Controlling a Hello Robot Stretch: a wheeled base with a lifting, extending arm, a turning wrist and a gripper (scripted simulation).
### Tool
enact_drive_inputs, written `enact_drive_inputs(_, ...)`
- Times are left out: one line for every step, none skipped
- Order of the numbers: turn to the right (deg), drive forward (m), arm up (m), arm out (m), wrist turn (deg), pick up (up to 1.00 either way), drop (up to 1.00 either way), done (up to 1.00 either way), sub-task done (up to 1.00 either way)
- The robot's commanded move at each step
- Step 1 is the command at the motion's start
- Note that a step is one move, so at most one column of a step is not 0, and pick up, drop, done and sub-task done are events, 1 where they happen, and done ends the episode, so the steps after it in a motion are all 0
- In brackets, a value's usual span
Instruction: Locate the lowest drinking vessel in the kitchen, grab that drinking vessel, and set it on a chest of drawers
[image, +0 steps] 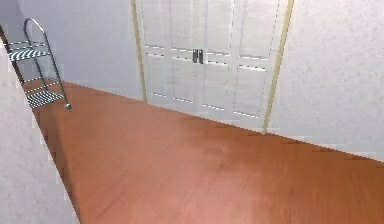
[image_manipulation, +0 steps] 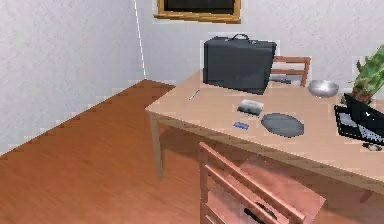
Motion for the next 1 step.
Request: enact_drive_inputs(0.0,0.50,0.00,0.00,0.0,0.00,0.00,0.00,0.00)
